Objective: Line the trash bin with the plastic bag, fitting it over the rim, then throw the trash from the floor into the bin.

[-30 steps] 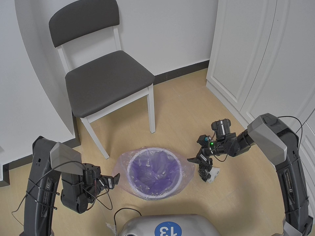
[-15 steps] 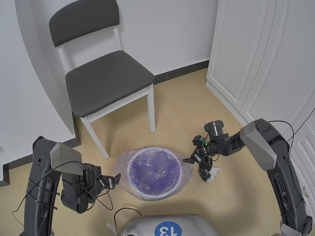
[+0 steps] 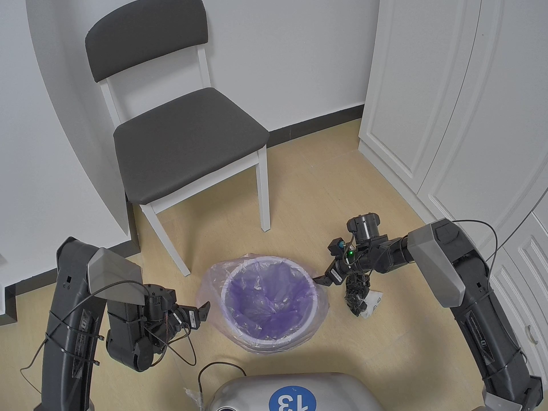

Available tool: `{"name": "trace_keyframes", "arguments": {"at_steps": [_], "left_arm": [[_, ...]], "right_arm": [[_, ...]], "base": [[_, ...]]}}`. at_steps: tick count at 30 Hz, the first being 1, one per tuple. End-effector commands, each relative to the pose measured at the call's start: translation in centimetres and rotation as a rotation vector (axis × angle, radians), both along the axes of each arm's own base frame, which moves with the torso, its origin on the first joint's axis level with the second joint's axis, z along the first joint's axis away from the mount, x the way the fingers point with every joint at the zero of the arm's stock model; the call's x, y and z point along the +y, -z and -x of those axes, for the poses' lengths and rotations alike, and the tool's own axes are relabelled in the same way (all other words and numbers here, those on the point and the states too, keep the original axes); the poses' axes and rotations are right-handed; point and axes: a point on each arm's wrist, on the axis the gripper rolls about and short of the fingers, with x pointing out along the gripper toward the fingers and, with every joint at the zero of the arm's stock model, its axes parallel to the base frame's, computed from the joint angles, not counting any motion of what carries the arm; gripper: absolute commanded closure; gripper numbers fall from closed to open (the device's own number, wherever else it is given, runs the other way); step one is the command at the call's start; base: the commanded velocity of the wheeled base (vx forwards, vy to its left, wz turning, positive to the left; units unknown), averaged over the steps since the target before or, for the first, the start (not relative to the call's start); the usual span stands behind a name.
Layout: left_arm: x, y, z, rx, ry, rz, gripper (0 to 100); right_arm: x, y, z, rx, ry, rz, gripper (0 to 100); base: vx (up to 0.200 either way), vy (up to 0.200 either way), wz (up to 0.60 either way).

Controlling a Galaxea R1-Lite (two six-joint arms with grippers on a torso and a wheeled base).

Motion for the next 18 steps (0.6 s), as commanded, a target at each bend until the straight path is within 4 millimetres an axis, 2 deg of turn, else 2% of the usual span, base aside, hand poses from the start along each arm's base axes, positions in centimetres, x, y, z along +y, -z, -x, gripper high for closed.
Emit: {"name": "trace_keyframes", "arguments": {"at_steps": [1, 7, 9, 12, 18], "left_arm": [[0.0, -0.2, -0.1, -0.016, -0.002, 0.004, 0], [-0.1, -0.2, 0.0, -0.015, -0.002, 0.008, 0], [-0.1, -0.2, 0.0, -0.015, -0.002, 0.008, 0], [-0.1, -0.2, 0.0, -0.015, -0.003, 0.009, 0], [0.0, -0.2, -0.1, -0.016, -0.008, 0.013, 0]], "right_arm": [[-0.4, 2.1, -0.4, -0.014, 0.124, -0.029, 0], [-0.1, 2.2, -1.2, -0.114, 0.271, -0.156, 0], [-0.2, 1.6, -1.4, -0.137, 0.298, -0.176, 0], [-0.6, 1.7, -0.7, -0.102, 0.304, -0.169, 0], [-1.2, -1.9, 0.7, -0.127, 0.308, -0.221, 0]], "base": [[0.000, 0.000, 0.00], [0.000, 0.000, 0.00], [0.000, 0.000, 0.00], [0.000, 0.000, 0.00], [0.000, 0.000, 0.00]]}}
